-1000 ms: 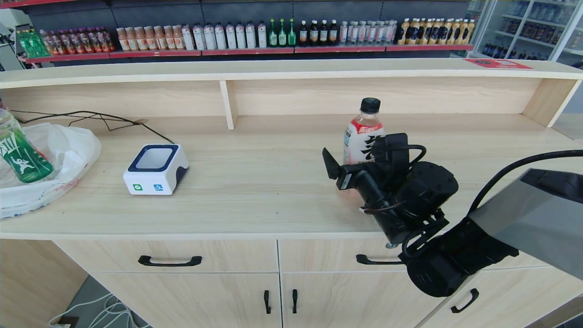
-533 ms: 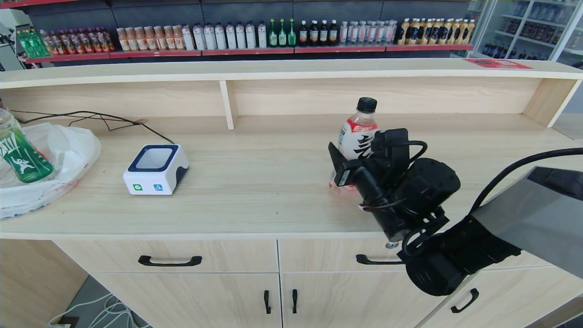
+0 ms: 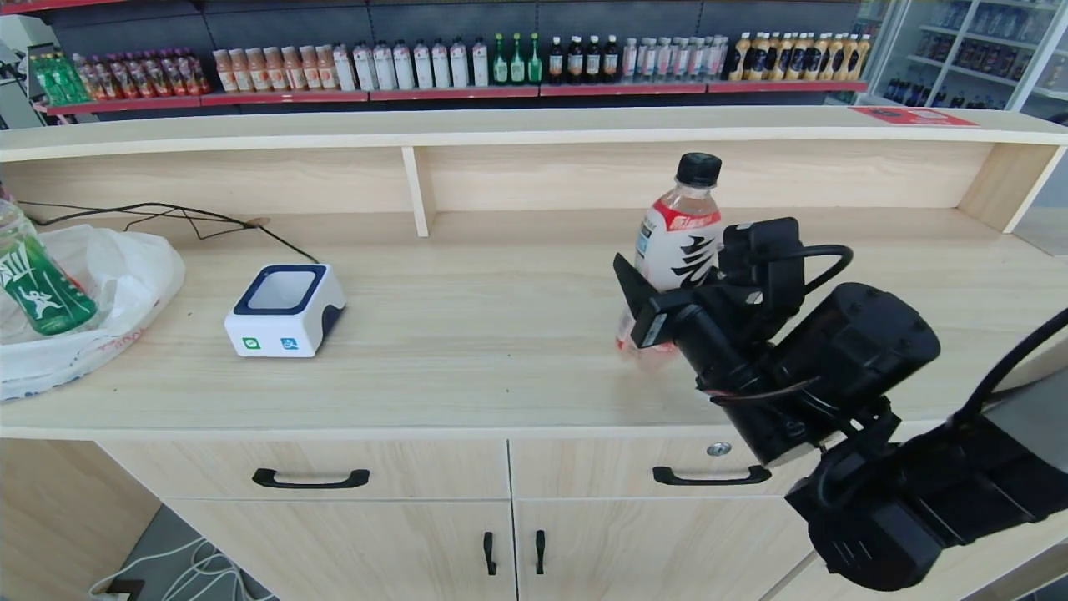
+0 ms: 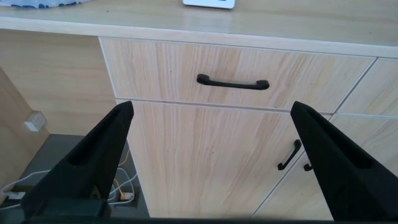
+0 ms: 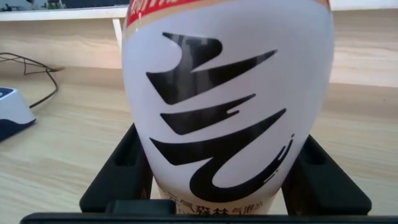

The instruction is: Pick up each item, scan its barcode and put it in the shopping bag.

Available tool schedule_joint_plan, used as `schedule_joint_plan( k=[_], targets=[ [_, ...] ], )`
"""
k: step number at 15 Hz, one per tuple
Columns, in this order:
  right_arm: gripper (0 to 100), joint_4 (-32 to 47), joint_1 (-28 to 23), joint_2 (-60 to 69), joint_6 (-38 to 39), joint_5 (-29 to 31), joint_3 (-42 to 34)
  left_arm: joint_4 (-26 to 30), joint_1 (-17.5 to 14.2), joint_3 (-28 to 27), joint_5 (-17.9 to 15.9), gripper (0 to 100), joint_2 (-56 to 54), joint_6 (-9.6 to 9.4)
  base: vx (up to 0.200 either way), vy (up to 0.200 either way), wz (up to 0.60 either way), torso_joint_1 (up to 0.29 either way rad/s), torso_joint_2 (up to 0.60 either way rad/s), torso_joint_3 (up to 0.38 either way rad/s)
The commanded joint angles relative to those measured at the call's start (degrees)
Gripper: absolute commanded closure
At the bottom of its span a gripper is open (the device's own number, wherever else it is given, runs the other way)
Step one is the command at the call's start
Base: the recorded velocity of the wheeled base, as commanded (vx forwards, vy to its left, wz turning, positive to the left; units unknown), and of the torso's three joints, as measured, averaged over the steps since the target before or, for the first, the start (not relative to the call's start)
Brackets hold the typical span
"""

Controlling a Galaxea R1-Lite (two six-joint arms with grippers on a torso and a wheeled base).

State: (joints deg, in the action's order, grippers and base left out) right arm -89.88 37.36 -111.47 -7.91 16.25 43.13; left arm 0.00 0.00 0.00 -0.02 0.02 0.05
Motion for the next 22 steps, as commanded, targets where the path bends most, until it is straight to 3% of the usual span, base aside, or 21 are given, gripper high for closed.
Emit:
schedule_joint_plan(
  k=[1, 8, 11, 17, 20, 22],
  targets=[
    [100, -0.12, 2.63, 9.78, -2.55, 0.19, -6.74, 0.0, 0.0, 0.0, -0.06, 0, -0.02, 0.04, 0.0, 0.0, 0.0, 0.0, 0.0, 0.0],
    [100, -0.12, 3.68, 27.89, -7.21, 1.59, -23.27, 0.0, 0.0, 0.0, -0.06, 0, -0.02, -0.05, 0.0, 0.0, 0.0, 0.0, 0.0, 0.0],
    [100, -0.12, 8.25, 31.31, -6.59, 1.5, -28.72, 0.0, 0.0, 0.0, 0.02, 0, -0.02, 0.04, 0.0, 0.0, 0.0, 0.0, 0.0, 0.0],
    [100, -0.12, 13.35, 35.71, 3.17, 0.62, -34.43, 0.0, 0.0, 0.0, 0.02, 0, -0.02, 0.04, 0.0, 0.0, 0.0, 0.0, 0.0, 0.0],
    [100, -0.12, 14.67, 35.53, 8.97, -5.09, -37.07, 0.0, 0.0, 0.0, -0.06, 0, -0.02, -0.05, 0.0, 0.0, 0.0, 0.0, 0.0, 0.0],
    [100, -0.12, 14.4, 34.92, 12.39, -5.62, -38.82, 0.0, 0.0, 0.0, -0.06, 0, -0.02, 0.04, 0.0, 0.0, 0.0, 0.0, 0.0, 0.0]
  ],
)
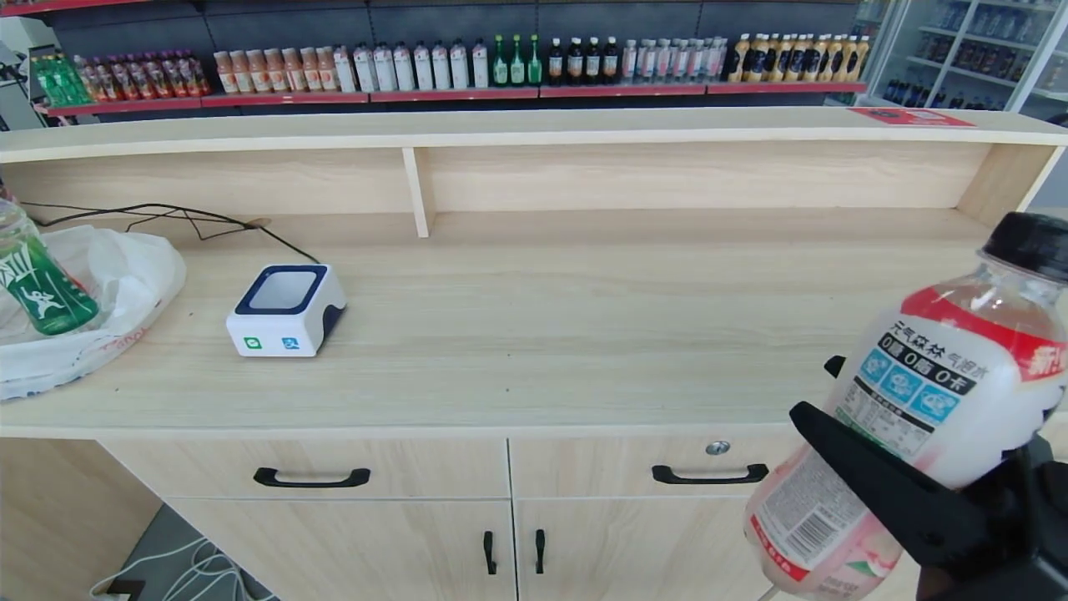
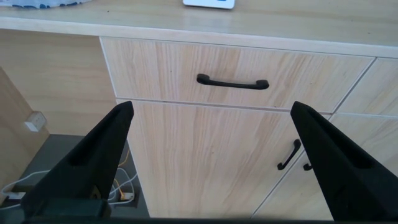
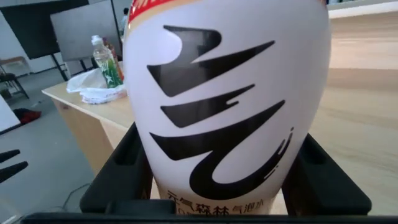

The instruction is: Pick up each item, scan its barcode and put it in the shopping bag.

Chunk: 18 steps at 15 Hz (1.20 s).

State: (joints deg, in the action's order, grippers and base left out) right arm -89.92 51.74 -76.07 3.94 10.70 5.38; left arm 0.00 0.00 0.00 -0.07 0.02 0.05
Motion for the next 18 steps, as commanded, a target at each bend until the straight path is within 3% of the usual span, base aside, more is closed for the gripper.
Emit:
schedule_joint_plan(
  k=[1, 3, 6, 7, 10, 12, 18],
  targets=[
    [100, -0.08, 0.03, -1.63, 3.09, -0.07, -0.63, 0.0, 0.0, 0.0, 0.07, 0, -0.02, 0.04, 0.0, 0.0, 0.0, 0.0, 0.0, 0.0],
    [100, -0.08, 0.12, -2.24, 7.14, -1.56, -0.1, 0.0, 0.0, 0.0, -0.01, 0, -0.02, -0.05, 0.0, 0.0, 0.0, 0.0, 0.0, 0.0],
    [100, -0.08, -1.73, -5.93, 13.82, -11.93, 1.39, 0.0, 0.0, 0.0, 0.07, 0, -0.02, -0.05, 0.0, 0.0, 0.0, 0.0, 0.0, 0.0],
    [100, -0.08, -3.4, -7.78, 15.66, -12.9, 4.12, 0.0, 0.0, 0.0, -0.01, 0, -0.02, -0.05, 0.0, 0.0, 0.0, 0.0, 0.0, 0.0],
    [100, -0.08, -5.59, -10.06, 21.9, -12.99, 10.09, 0.0, 0.0, 0.0, 0.07, 0, -0.02, 0.04, 0.0, 0.0, 0.0, 0.0, 0.0, 0.0],
    [100, -0.08, -5.59, -9.62, 32.1, -13.52, 12.73, 0.0, 0.0, 0.0, 0.07, 0, -0.02, -0.05, 0.0, 0.0, 0.0, 0.0, 0.0, 0.0],
    [100, -0.08, -5.68, -12.52, 35.53, -15.54, 22.92, 0.0, 0.0, 0.0, -0.01, 0, -0.02, 0.04, 0.0, 0.0, 0.0, 0.0, 0.0, 0.0]
  ],
)
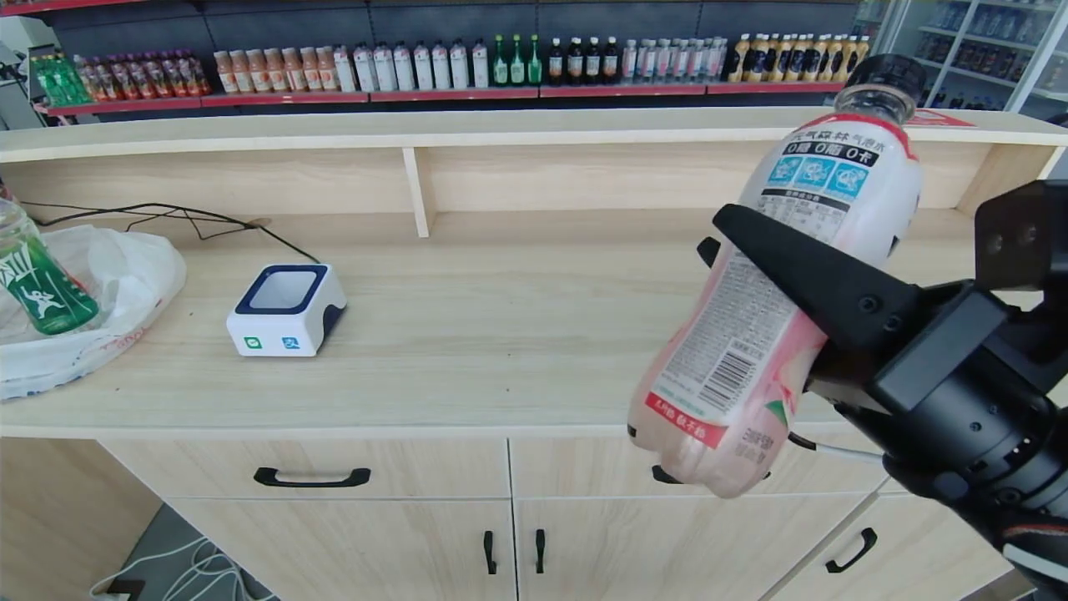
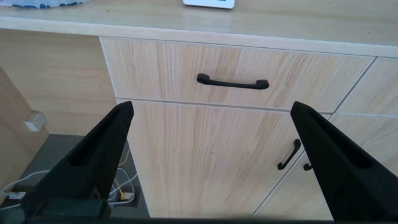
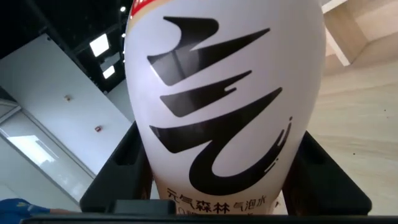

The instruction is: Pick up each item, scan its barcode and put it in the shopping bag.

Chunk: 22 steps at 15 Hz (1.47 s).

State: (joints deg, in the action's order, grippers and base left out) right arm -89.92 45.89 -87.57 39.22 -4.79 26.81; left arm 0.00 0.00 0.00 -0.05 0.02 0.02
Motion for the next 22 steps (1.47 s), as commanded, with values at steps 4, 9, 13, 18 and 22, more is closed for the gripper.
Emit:
schedule_joint_plan(
  k=[4, 9, 13, 18, 22],
  targets=[
    [100, -0.08, 2.45, -0.33, 1.83, -0.22, 3.43, 0.0, 0.0, 0.0, -0.04, 0, -0.02, -0.02, 0.0, 0.0, 0.0, 0.0, 0.0, 0.0],
    [100, -0.08, 4.74, -0.24, 0.69, -0.22, 1.93, 0.0, 0.0, 0.0, -0.04, 0, -0.02, 0.06, 0.0, 0.0, 0.0, 0.0, 0.0, 0.0],
    [100, -0.08, 5.71, 1.08, 0.07, -0.22, 1.67, 0.0, 0.0, 0.0, -0.04, 0, -0.02, 0.06, 0.0, 0.0, 0.0, 0.0, 0.0, 0.0],
    [100, -0.08, 9.49, 0.11, -3.36, 0.75, 2.72, 0.0, 0.0, 0.0, -0.04, 0, -0.02, -0.02, 0.0, 0.0, 0.0, 0.0, 0.0, 0.0],
    [100, -0.08, 9.75, -1.29, -1.86, 0.4, 6.42, 0.0, 0.0, 0.0, -0.04, 0, -0.02, -0.02, 0.0, 0.0, 0.0, 0.0, 0.0, 0.0]
  ],
)
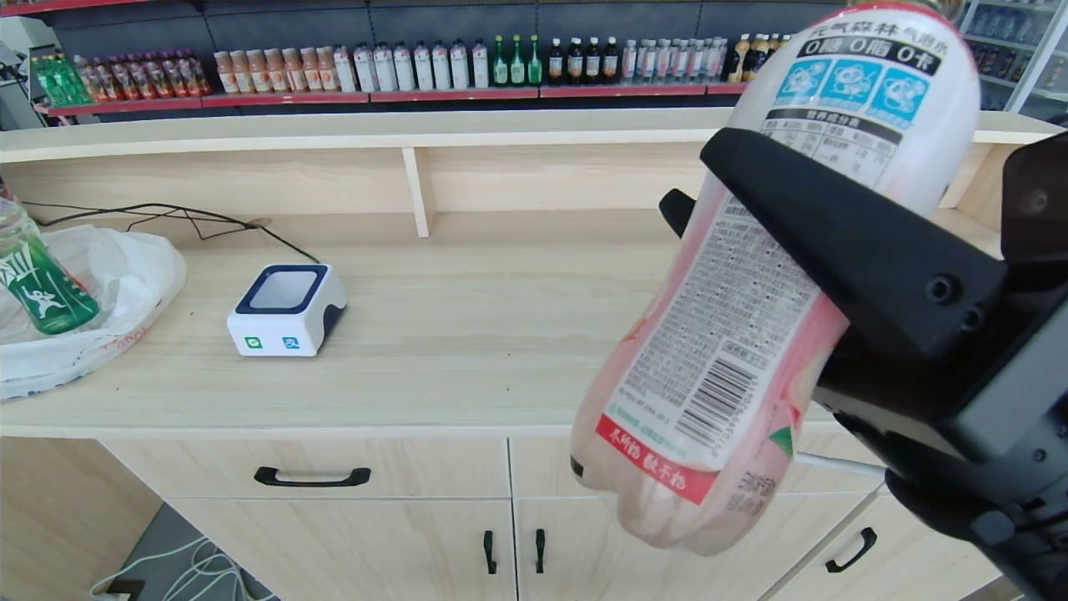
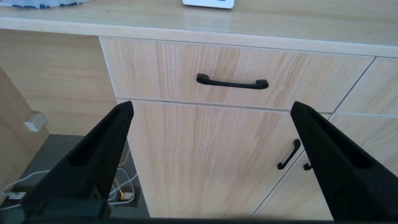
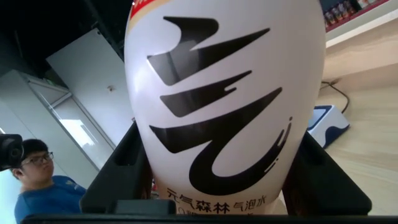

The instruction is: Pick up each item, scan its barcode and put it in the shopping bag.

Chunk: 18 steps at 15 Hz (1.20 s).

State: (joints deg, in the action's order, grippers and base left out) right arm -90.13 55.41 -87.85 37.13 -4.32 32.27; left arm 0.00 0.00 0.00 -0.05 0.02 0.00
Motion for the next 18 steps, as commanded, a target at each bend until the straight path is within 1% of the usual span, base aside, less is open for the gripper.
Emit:
schedule_joint_plan(
  k=[1, 7, 11, 12, 15, 17, 18],
  targets=[
    [100, 0.12, 1.11, -1.36, -0.04, -0.34, 0.95, 0.0, 0.0, 0.0, -0.04, 0, -0.02, 0.0, 0.0, 0.0, 0.0, 0.0, 0.0, 0.0],
    [100, 0.12, 3.92, -2.68, -1.89, -0.43, 1.22, 0.0, 0.0, 0.0, 0.05, 0, -0.02, 0.0, 0.0, 0.0, 0.0, 0.0, 0.0, 0.0],
    [100, 0.12, 3.83, -3.91, -3.38, -0.78, 5.35, 0.0, 0.0, 0.0, 0.05, 0, -0.02, 0.0, 0.0, 0.0, 0.0, 0.0, 0.0, 0.0],
    [100, 0.12, 3.83, -4.62, -4.88, -1.4, 4.65, 0.0, 0.0, 0.0, -0.04, 0, -0.02, 0.0, 0.0, 0.0, 0.0, 0.0, 0.0, 0.0],
    [100, 0.12, 3.48, -4.62, -6.81, -2.1, 2.36, 0.0, 0.0, 0.0, 0.05, 0, -0.02, 0.09, 0.0, 0.0, 0.0, 0.0, 0.0, 0.0],
    [100, 0.12, 1.99, -4.7, -9.53, -2.01, 2.1, 0.0, 0.0, 0.0, -0.04, 0, -0.02, 0.0, 0.0, 0.0, 0.0, 0.0, 0.0, 0.0],
    [100, 0.12, -0.04, -4.88, -10.33, -2.1, 1.57, 0.0, 0.0, 0.0, 0.05, 0, -0.02, 0.09, 0.0, 0.0, 0.0, 0.0, 0.0, 0.0]
  ],
)
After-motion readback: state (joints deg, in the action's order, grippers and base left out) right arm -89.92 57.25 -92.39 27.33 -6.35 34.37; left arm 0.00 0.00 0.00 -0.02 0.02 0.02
